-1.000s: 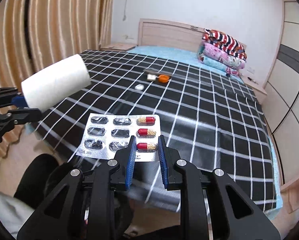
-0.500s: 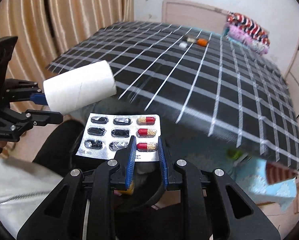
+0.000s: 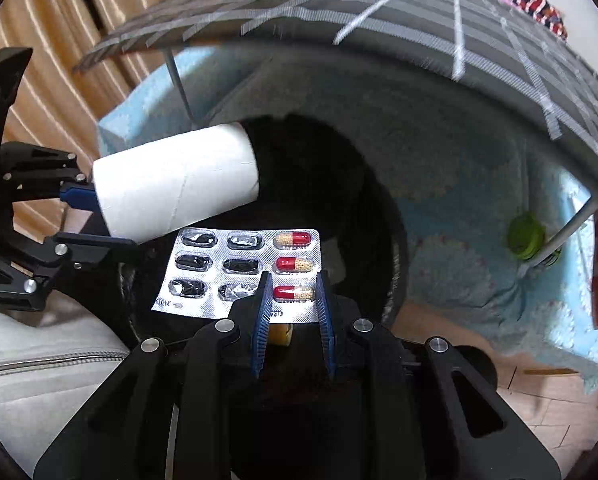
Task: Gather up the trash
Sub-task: 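Carry the blister pack with the right tool while the left tool carries the roll over the bin, then open both tools over the bin to drop the roll and blister pack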
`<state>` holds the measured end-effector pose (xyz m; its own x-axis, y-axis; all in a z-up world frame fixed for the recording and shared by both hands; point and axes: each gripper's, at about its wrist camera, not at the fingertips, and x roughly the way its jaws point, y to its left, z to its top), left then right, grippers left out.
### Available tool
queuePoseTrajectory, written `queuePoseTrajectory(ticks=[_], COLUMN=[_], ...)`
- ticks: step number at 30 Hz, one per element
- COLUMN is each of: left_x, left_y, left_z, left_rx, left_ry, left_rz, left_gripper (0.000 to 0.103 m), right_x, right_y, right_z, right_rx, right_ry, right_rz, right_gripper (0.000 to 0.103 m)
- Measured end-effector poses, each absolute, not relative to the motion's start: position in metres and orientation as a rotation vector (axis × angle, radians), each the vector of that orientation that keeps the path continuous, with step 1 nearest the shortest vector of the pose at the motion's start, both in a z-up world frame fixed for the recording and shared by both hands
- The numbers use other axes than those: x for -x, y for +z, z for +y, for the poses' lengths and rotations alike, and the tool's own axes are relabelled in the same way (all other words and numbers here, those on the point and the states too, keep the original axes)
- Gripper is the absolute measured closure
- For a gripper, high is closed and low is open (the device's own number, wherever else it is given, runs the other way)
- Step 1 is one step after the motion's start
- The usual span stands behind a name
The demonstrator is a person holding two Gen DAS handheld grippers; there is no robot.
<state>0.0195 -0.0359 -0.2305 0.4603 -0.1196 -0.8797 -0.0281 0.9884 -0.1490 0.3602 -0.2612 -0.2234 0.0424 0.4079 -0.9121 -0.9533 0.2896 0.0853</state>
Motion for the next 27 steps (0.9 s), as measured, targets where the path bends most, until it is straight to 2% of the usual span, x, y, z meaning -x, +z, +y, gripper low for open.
queuePoseTrajectory(ticks=[7, 17, 19, 21, 27], left_x=[-0.032, -0.037, -0.037, -0.037, -0.035], left_y=[-0.258, -0.269, -0.267, -0.265, -0.253], left_z=[-0.029, -0.026, -0.026, -0.027, -0.024], left_rx=[0.149, 0.16, 0.156, 0.149, 0.162], left_ry=[-0.047, -0.05, -0.048, -0.039, -0.035], left_rz=[1.162, 1.186, 1.179, 1.177, 1.149], left_gripper=[0.07, 0.07, 0.068, 0.055, 0.053], right_x=[-0.355, -0.362, -0.363, -0.363, -0.363], right_y=[-0.252, -0.26, -0.26, -0.257, -0.249], right_z=[-0.246, -0.239, -0.24, -0.241, -0.246], right_rx=[0.737, 0.747, 0.735, 0.725, 0.697], right_ry=[1.168, 1.163, 1.162, 1.161, 1.163], right_rz=[1.099, 1.135, 1.136, 1.129, 1.118], right_gripper=[0.081, 0.078, 0.071, 0.069, 0.069])
